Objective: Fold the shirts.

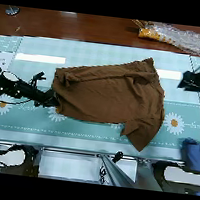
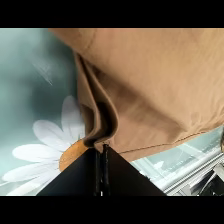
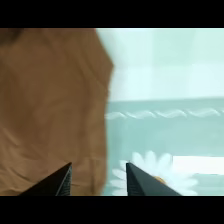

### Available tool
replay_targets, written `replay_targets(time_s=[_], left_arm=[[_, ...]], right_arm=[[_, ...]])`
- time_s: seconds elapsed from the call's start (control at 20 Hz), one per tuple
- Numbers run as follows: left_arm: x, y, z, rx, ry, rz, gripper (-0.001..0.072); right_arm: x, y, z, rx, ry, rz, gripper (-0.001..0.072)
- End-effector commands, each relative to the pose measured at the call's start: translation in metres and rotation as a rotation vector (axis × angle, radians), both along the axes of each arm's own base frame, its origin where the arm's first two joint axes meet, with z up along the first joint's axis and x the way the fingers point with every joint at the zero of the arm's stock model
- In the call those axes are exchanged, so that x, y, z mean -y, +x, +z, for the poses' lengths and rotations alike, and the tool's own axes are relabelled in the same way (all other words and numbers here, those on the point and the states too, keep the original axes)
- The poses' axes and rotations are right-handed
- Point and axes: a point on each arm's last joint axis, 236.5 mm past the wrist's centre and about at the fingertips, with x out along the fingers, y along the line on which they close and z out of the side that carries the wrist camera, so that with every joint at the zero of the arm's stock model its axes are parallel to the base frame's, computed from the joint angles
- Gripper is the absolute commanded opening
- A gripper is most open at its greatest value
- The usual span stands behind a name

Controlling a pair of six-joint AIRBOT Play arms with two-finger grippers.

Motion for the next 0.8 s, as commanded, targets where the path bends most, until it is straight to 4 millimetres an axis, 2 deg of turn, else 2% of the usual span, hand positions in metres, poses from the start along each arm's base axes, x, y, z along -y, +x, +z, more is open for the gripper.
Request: replay_targets(time_s=[0.0, 0.05, 0.1, 0.25, 0.45, 0.75], left_arm=[[-0.003, -0.001, 0.002, 0.004, -0.009, -0.002, 0.0014], [-0.003, 0.0, 0.001, 0.008, -0.009, -0.005, 0.0014], [-0.003, 0.0, 0.001, 0.012, -0.008, -0.009, 0.0015], [-0.003, -0.001, 0.002, 0.014, -0.012, -0.017, 0.0015], [-0.001, -0.004, 0.003, 0.007, -0.02, -0.027, 0.0015], [-0.001, -0.005, 0.004, 0.002, -0.025, -0.031, 0.0015]], right_arm=[[0.031, -0.053, -0.014, -0.017, 0.026, -0.125, 0.0435], [0.028, -0.07, -0.024, -0.024, 0.059, -0.15, 0.0442], [0.02, -0.084, -0.035, -0.031, 0.104, -0.17, 0.0503], [-0.014, -0.111, -0.07, -0.053, 0.216, -0.185, 0.0515], [-0.051, -0.107, -0.092, -0.006, 0.362, -0.244, 0.0515], [-0.053, -0.114, -0.112, -0.005, 0.346, -0.27, 0.0515]])
